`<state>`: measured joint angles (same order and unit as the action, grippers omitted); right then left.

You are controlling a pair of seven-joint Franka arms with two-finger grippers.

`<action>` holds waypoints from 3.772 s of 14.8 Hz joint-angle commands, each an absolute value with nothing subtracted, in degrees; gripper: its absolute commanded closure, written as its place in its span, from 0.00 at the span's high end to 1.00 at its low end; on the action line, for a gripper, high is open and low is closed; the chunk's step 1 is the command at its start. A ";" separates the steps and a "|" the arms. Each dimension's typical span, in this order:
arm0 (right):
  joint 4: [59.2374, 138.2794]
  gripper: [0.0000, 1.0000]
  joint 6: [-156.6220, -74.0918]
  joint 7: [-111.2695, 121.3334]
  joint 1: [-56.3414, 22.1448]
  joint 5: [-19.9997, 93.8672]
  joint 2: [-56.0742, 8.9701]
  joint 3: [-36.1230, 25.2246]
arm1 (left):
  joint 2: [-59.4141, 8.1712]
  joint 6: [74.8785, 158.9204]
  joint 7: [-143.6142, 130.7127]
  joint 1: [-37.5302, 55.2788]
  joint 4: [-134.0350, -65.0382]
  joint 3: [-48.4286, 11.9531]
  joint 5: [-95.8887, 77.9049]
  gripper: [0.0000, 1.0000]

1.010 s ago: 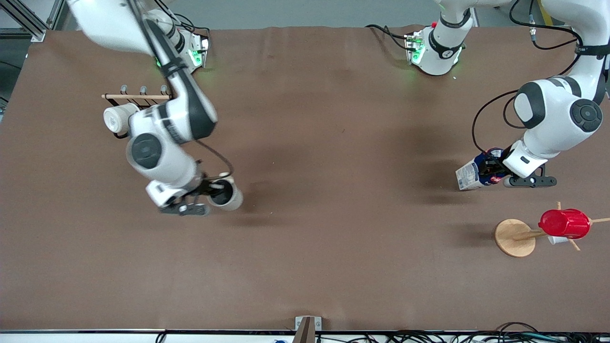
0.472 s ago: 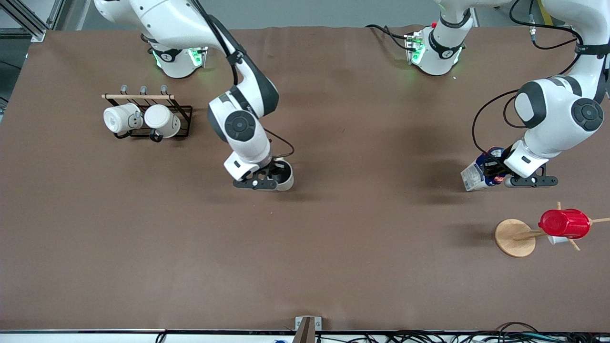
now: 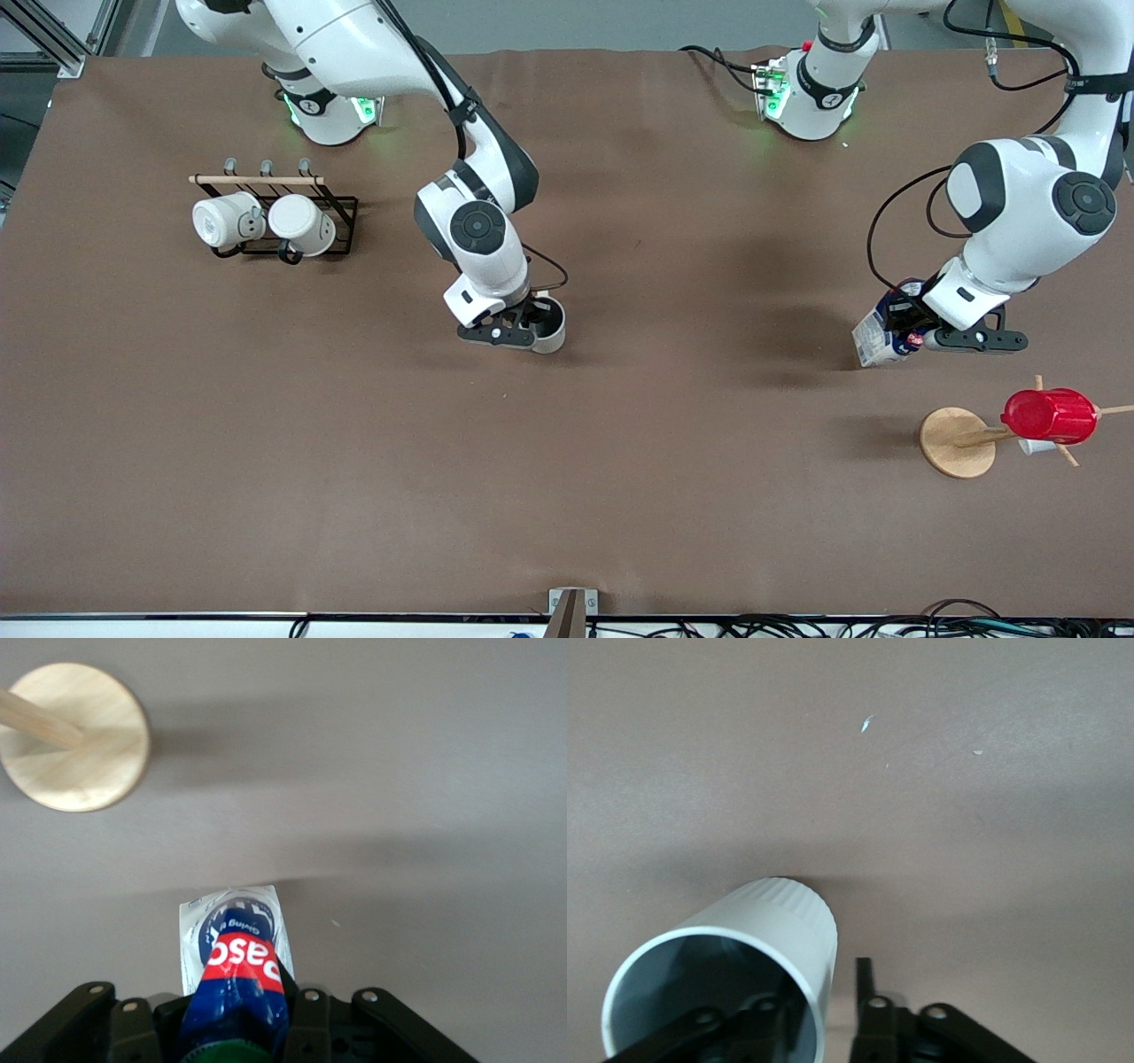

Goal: Place cup and milk on table

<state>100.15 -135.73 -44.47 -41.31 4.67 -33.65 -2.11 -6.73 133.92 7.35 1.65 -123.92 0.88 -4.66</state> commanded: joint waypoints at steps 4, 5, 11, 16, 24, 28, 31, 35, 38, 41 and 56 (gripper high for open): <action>100.46 1.00 -126.59 -44.74 -39.99 3.35 -24.38 -6.57 | -5.80 126.65 3.18 2.28 -117.69 -9.03 -5.09 0.02; 100.46 1.00 -122.56 -44.65 -39.99 1.51 -21.13 -8.85 | -5.89 126.74 1.51 2.29 -117.60 -11.14 -5.10 0.01; 100.28 1.00 -110.41 -39.41 -39.29 -7.82 -6.17 -22.04 | -11.84 127.44 -12.98 3.07 -110.94 -23.18 -4.40 0.00; 100.46 1.00 -100.74 -26.04 -38.15 -7.56 4.11 -28.91 | -22.14 130.25 -19.05 6.06 -101.96 -29.27 -3.96 0.00; 90.89 1.00 -89.91 -4.76 -30.16 -7.30 7.21 -34.01 | -31.81 136.41 -34.01 7.21 -98.70 -36.56 12.30 0.00; 88.43 1.00 -90.62 -4.39 -17.26 -2.74 4.14 -27.54 | -32.78 137.90 -34.10 8.52 -98.61 -36.65 13.96 0.00; 87.10 1.00 -91.23 -4.66 -8.73 -1.93 2.55 -18.93 | -33.57 139.21 -37.78 9.23 -98.70 -36.65 16.69 0.00; 87.19 1.00 -91.50 -4.22 6.75 0.17 2.46 -2.75 | -34.71 139.31 -38.93 9.49 -98.61 -36.65 16.70 0.00; 87.19 1.00 -89.30 -3.87 4.84 -0.88 2.72 -2.63 | -35.33 139.48 -38.59 9.76 -98.53 -37.26 16.70 0.00; 86.93 1.00 -89.21 -3.87 4.31 -0.79 2.46 -2.90 | -35.59 140.45 -38.41 9.76 -98.26 -37.27 16.70 0.00; 81.91 1.00 -83.94 -0.26 3.34 0.09 -0.79 -3.25 | -39.02 140.54 -38.23 10.02 -95.36 -37.18 18.98 0.02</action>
